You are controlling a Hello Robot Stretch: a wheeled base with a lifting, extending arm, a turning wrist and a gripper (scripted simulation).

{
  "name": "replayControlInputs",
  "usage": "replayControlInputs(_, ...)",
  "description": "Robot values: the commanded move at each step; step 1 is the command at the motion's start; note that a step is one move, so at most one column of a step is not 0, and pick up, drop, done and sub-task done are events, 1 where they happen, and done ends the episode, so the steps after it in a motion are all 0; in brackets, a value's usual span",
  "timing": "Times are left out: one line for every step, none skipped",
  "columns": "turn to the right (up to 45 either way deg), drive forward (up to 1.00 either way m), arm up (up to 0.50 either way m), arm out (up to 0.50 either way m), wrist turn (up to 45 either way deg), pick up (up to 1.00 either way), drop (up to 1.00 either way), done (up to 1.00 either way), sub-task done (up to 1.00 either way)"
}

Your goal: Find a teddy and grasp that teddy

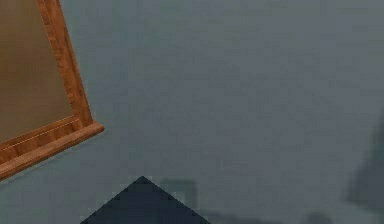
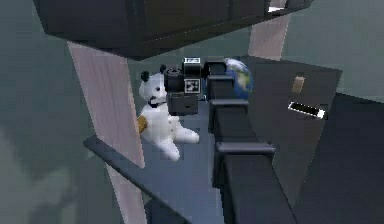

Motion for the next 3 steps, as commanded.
replayControlInputs(0.0,0.00,-0.22,0.00,0.0,0.00,0.00,0.00,0.00)
replayControlInputs(0.0,0.00,0.00,0.00,0.0,1.00,0.00,0.00,0.00)
replayControlInputs(0.0,0.00,0.10,0.00,0.0,0.00,0.00,0.00,0.00)
